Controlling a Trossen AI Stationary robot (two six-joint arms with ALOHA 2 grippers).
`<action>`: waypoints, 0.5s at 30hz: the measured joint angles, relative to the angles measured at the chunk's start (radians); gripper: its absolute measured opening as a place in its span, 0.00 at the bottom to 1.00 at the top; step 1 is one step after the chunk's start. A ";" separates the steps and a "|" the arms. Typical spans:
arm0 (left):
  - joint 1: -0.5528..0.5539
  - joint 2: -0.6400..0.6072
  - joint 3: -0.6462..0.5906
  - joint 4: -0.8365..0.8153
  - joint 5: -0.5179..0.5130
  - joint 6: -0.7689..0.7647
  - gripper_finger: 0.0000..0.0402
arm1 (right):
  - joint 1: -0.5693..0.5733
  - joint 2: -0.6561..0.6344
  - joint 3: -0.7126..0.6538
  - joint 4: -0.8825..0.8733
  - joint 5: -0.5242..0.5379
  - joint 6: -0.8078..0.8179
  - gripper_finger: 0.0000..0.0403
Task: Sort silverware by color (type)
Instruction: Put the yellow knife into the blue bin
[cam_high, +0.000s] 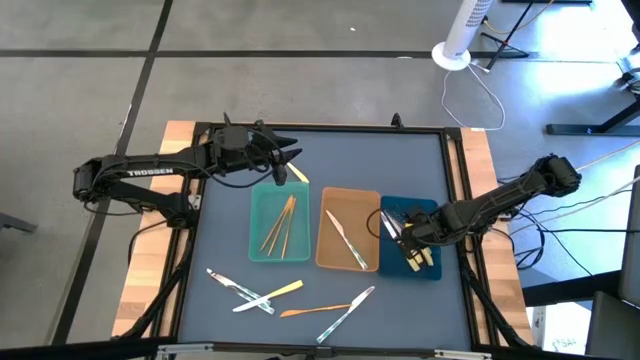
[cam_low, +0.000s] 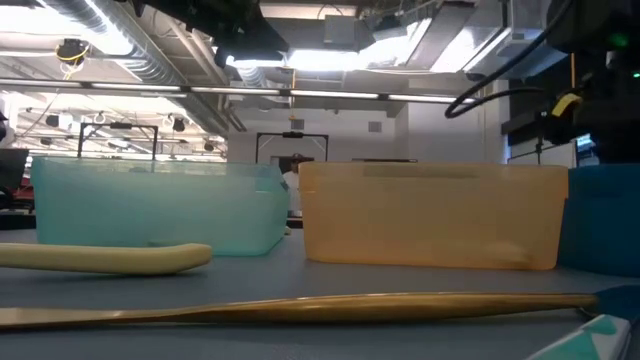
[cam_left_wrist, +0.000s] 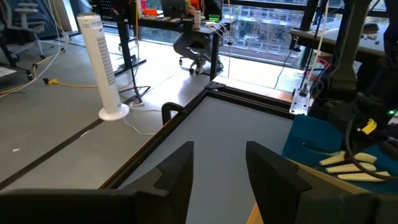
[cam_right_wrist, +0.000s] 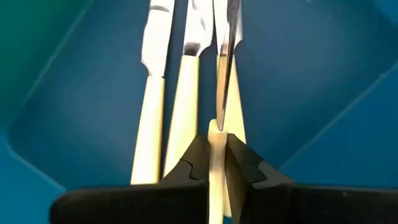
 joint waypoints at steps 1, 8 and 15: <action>0.000 0.000 0.000 0.000 0.000 0.000 0.35 | 0.000 0.000 -0.007 0.011 0.000 0.000 0.03; 0.000 0.000 0.000 0.000 0.000 0.000 0.35 | 0.000 0.000 -0.026 0.024 0.001 0.000 0.03; 0.000 0.000 0.000 -0.001 0.000 0.000 0.35 | 0.000 0.000 -0.026 0.023 0.002 -0.001 0.03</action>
